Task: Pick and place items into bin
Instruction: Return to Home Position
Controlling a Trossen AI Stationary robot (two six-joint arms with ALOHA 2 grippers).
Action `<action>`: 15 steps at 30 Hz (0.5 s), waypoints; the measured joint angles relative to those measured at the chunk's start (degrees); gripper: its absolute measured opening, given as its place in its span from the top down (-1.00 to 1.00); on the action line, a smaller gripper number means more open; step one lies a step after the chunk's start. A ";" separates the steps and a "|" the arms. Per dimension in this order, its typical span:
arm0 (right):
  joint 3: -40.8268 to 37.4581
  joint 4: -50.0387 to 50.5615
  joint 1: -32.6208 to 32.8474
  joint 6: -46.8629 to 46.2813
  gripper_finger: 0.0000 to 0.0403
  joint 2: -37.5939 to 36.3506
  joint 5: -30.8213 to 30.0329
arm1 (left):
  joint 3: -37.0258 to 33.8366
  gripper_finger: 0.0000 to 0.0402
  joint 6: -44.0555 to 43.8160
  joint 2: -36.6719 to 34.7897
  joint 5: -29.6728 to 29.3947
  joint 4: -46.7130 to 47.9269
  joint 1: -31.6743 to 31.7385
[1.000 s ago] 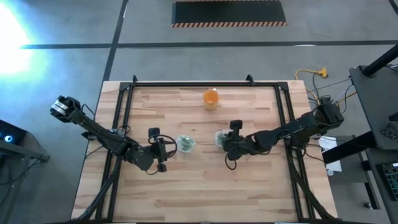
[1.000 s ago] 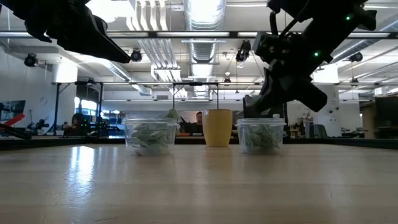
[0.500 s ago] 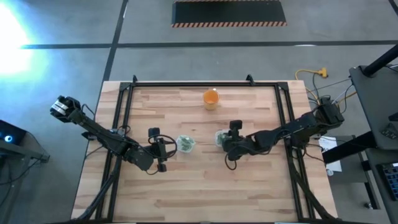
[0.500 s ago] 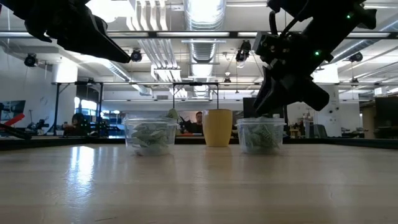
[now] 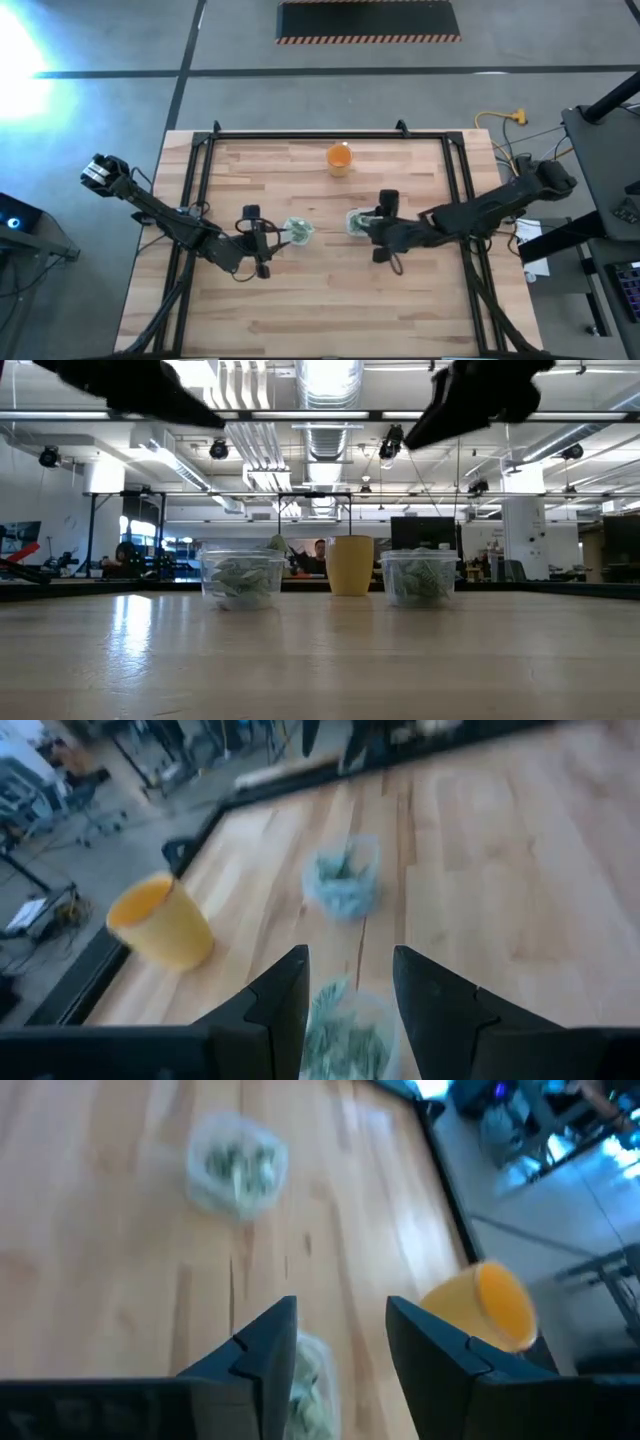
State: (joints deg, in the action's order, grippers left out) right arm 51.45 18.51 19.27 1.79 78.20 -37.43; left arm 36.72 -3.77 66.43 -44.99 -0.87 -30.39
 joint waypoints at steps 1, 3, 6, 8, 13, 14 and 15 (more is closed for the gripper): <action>0.20 0.09 0.41 0.15 0.28 -1.33 -0.02 | 0.17 0.35 1.10 0.00 -0.01 -2.09 0.00; 0.48 0.04 1.34 1.35 0.29 -4.34 0.01 | 0.76 0.35 1.26 0.00 -0.26 -8.17 0.17; 0.87 -0.18 2.49 3.41 0.31 -9.02 0.00 | 0.98 0.35 4.09 -0.11 -1.76 -18.74 0.96; 0.87 -0.40 3.43 5.17 0.32 -11.90 0.02 | 0.69 0.35 12.42 -0.37 -2.17 -24.05 1.52; 0.48 -0.40 5.10 8.83 0.31 -17.43 5.83 | 0.39 0.35 26.70 -1.63 -1.38 -25.91 4.43; 0.20 -0.38 5.15 9.50 0.31 -18.28 8.18 | 0.41 0.35 26.91 -1.83 0.02 -26.13 5.67; -0.20 -0.38 5.15 10.08 0.30 -19.07 10.50 | 0.41 0.35 27.02 -2.24 2.39 -26.01 7.20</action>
State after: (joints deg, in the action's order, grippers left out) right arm 51.25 18.13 24.43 11.87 59.12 -26.93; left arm 37.12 23.25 64.20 -42.59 -26.88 -23.20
